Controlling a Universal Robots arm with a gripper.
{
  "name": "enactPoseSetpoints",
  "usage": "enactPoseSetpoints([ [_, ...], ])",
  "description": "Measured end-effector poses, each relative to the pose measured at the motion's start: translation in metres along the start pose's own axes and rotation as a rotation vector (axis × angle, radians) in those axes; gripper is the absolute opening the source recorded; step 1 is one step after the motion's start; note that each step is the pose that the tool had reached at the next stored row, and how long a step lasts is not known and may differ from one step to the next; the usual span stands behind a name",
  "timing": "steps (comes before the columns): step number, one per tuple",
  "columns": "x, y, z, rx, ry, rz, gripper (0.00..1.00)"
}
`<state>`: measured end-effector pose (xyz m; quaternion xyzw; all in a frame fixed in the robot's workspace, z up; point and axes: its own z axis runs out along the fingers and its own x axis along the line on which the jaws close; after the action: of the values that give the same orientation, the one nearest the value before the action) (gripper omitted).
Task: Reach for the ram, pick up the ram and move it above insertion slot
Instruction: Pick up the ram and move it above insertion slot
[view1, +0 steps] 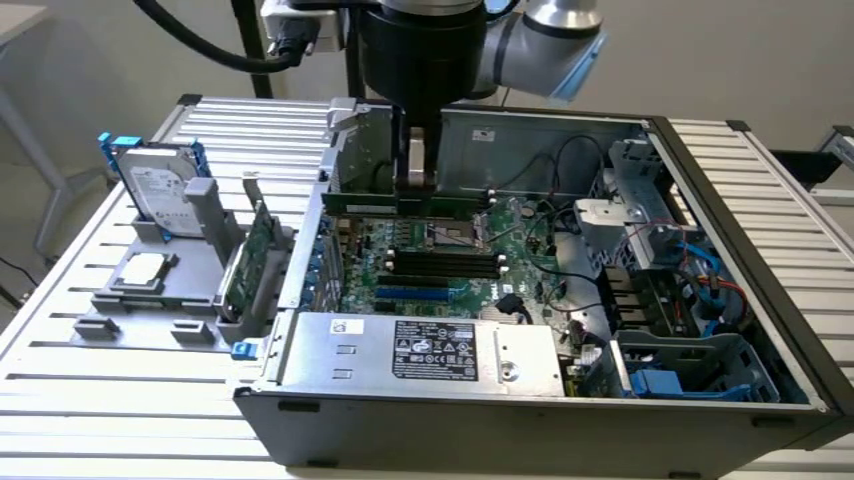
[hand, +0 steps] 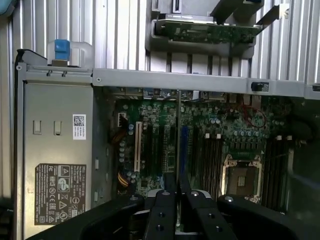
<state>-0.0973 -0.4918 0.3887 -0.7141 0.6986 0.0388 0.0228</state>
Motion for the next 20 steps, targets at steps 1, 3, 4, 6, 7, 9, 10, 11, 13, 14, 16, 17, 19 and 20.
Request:
enactPoseSetpoints([
  [1, -0.002, -0.0043, 0.0002, -0.0001, 0.0000, 0.000, 0.14],
  [3, -0.006, -0.0111, 0.0006, 0.0000, 0.0004, 0.000, 0.14],
  [4, -0.008, -0.0140, 0.0007, -0.0001, 0.0007, 0.000, 0.14],
  [6, -0.014, -0.0191, 0.0012, -0.0001, 0.0014, 0.000, 0.14],
  [7, -0.017, -0.0215, 0.0014, -0.0001, 0.0019, 0.000, 0.14],
  [9, -0.023, -0.0258, 0.0018, -0.0001, 0.0028, 0.000, 0.14],
  [10, -0.026, -0.0276, 0.0021, -0.0002, 0.0034, 0.000, 0.14],
  [11, -0.030, -0.0290, 0.0023, -0.0001, 0.0040, 0.000, 0.14],
  [13, -0.037, -0.0317, 0.0029, -0.0002, 0.0052, 0.000, 0.14],
  [14, -0.041, -0.0330, 0.0032, -0.0002, 0.0057, 0.000, 0.14],
  [16, -0.048, -0.0352, 0.0039, -0.0002, 0.0067, 0.000, 0.14],
  [17, -0.052, -0.0363, 0.0042, -0.0002, 0.0072, 0.000, 0.14],
  [19, -0.060, -0.0384, 0.0048, -0.0002, 0.0082, 0.000, 0.14],
  [20, -0.063, -0.0394, 0.0051, -0.0003, 0.0087, 0.000, 0.14],
])
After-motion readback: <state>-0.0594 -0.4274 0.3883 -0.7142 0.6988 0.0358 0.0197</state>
